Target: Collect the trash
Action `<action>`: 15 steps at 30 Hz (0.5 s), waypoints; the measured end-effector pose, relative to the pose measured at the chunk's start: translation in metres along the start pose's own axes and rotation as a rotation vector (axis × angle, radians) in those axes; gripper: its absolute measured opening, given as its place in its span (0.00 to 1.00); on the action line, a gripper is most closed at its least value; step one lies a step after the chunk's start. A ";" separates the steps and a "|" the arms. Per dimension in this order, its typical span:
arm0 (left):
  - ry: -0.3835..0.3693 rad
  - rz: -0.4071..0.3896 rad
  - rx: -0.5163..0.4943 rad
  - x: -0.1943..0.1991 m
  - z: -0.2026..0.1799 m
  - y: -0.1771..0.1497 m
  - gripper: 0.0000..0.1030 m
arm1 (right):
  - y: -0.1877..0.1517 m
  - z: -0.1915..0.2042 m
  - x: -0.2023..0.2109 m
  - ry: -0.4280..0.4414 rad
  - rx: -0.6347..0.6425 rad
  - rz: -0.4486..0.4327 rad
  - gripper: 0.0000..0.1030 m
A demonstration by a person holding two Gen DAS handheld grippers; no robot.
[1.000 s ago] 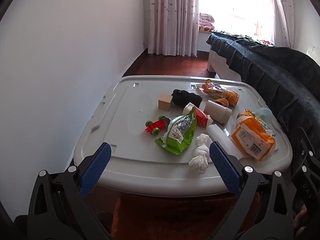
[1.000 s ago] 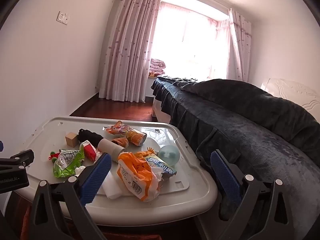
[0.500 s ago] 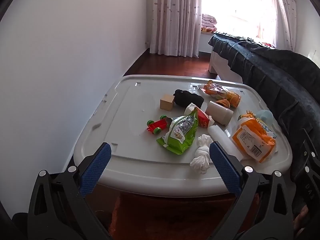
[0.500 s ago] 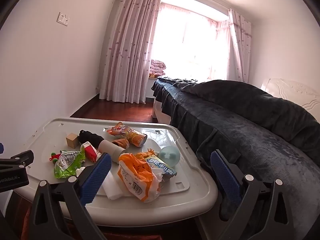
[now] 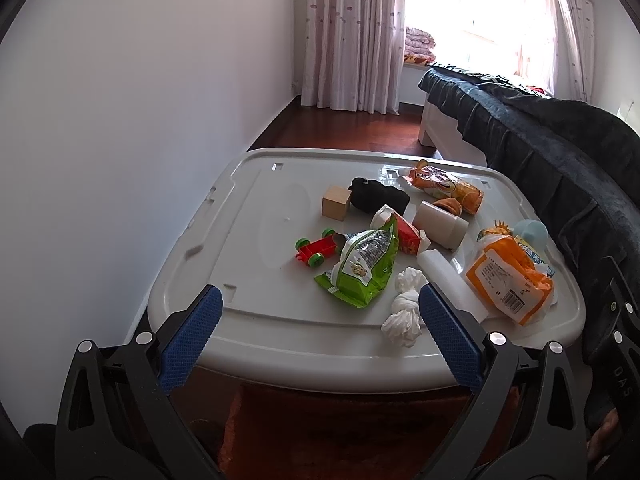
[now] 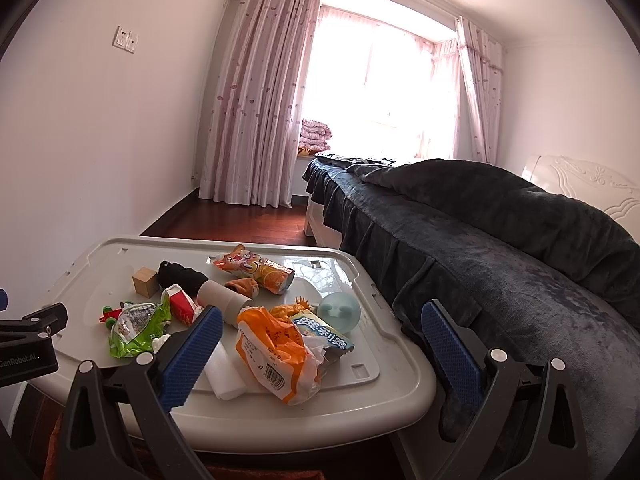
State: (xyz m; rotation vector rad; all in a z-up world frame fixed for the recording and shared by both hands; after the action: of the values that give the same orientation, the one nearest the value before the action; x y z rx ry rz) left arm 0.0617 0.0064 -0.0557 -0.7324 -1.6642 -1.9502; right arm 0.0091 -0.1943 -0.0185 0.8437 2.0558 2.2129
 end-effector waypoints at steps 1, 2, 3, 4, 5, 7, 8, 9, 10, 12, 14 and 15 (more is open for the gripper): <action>0.002 0.000 -0.001 0.000 0.000 0.000 0.93 | 0.000 0.000 0.000 0.000 0.000 -0.002 0.95; 0.003 0.000 -0.001 0.000 0.000 0.000 0.93 | 0.000 0.000 0.000 0.001 0.000 -0.001 0.95; 0.005 0.000 0.000 0.000 0.000 0.000 0.93 | 0.000 0.000 0.000 0.001 0.000 0.000 0.95; 0.004 0.001 0.001 0.000 0.001 0.000 0.93 | 0.000 0.000 0.000 0.001 0.000 0.000 0.95; 0.002 0.001 0.002 0.000 0.001 0.000 0.93 | 0.000 0.000 0.000 0.002 -0.002 -0.001 0.95; 0.002 0.001 0.002 0.000 0.001 0.000 0.93 | 0.000 0.000 0.000 0.002 -0.001 0.000 0.95; 0.003 0.001 0.002 0.000 0.001 0.000 0.93 | 0.000 0.000 0.000 0.001 -0.001 -0.001 0.95; 0.002 0.001 0.002 0.000 0.002 0.000 0.93 | 0.001 0.000 0.000 0.002 -0.001 -0.002 0.95; 0.002 0.001 0.002 0.000 0.002 0.000 0.93 | 0.001 0.000 0.000 0.003 -0.002 -0.001 0.95; 0.000 0.002 0.003 0.000 0.002 0.000 0.93 | 0.000 0.000 0.000 0.003 -0.002 -0.001 0.95; 0.002 0.001 0.002 0.000 0.002 0.000 0.93 | 0.000 0.000 0.000 0.004 -0.002 0.000 0.95; -0.001 0.002 0.002 0.000 0.002 0.000 0.93 | 0.000 0.000 0.000 0.004 -0.002 0.000 0.95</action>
State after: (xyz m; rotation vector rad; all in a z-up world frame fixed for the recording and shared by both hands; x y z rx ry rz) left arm 0.0622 0.0082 -0.0554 -0.7338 -1.6646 -1.9472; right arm 0.0090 -0.1940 -0.0184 0.8404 2.0546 2.2186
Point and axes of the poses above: each gripper's, at about its wrist camera, not at the fingertips, and x roughly against the way its jaws point, z to its left, y to its top, the point moved 8 cm from there along -x, roughly the way its jaws point, and after that the axes turned 10 degrees about -x, right-handed, at the moved point
